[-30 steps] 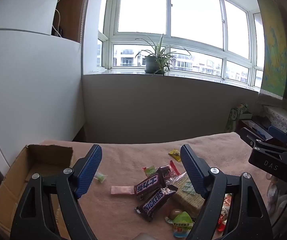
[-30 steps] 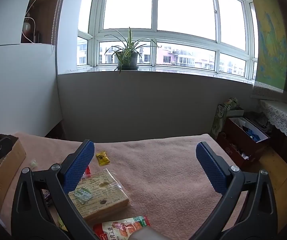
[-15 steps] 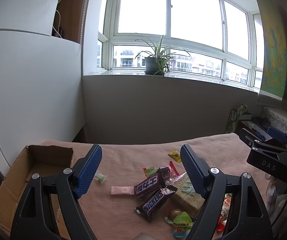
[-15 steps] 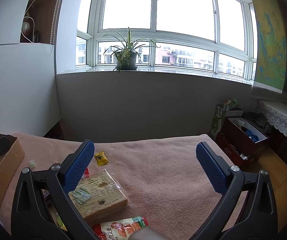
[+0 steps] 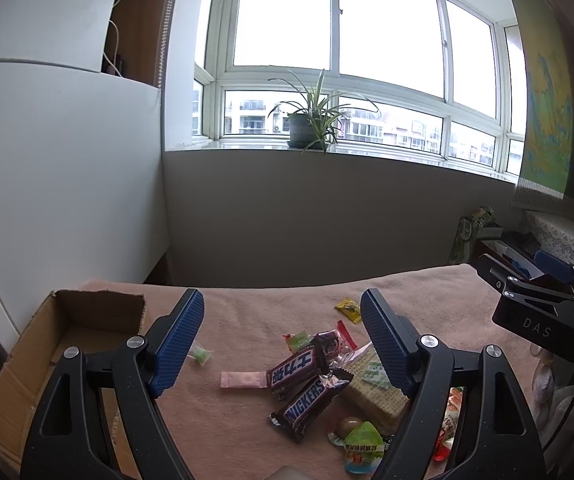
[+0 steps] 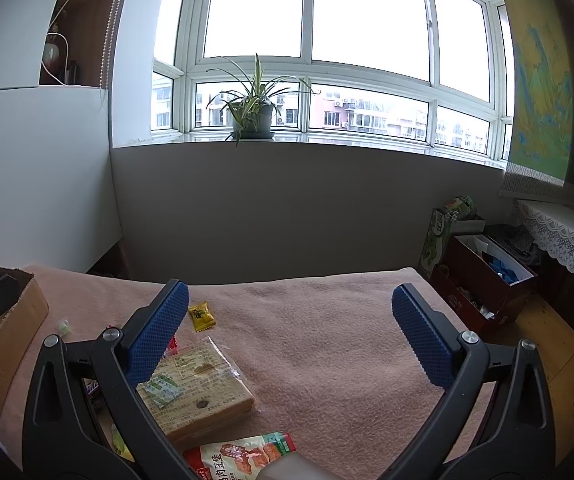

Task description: Organize snacks

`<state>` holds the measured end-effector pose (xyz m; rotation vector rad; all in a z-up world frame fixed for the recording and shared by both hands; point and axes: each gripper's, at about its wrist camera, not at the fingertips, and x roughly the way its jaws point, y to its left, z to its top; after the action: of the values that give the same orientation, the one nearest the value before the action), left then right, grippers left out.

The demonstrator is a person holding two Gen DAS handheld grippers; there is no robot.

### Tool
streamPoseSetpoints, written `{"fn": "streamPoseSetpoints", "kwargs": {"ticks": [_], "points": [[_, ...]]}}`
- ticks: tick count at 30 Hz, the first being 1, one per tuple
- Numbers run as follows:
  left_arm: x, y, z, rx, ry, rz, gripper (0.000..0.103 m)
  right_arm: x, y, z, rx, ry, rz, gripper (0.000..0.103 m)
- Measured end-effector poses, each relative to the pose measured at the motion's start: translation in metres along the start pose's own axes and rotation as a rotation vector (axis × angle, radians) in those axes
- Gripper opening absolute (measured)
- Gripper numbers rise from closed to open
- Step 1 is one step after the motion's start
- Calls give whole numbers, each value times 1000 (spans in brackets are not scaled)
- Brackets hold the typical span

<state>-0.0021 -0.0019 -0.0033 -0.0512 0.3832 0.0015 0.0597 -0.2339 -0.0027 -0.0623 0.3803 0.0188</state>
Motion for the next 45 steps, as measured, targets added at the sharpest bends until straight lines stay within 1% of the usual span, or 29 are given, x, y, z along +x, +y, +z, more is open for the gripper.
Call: {"fn": "streamPoseSetpoints", "kwargs": {"ticks": [33,45], "points": [[-2,-4,-1,7,5,-10,81,1,-3,-5,-9,11,-1,103],[0,-5,-6,25,28,-18,81,4,-9,-8,-32,34,-6,103]]}}
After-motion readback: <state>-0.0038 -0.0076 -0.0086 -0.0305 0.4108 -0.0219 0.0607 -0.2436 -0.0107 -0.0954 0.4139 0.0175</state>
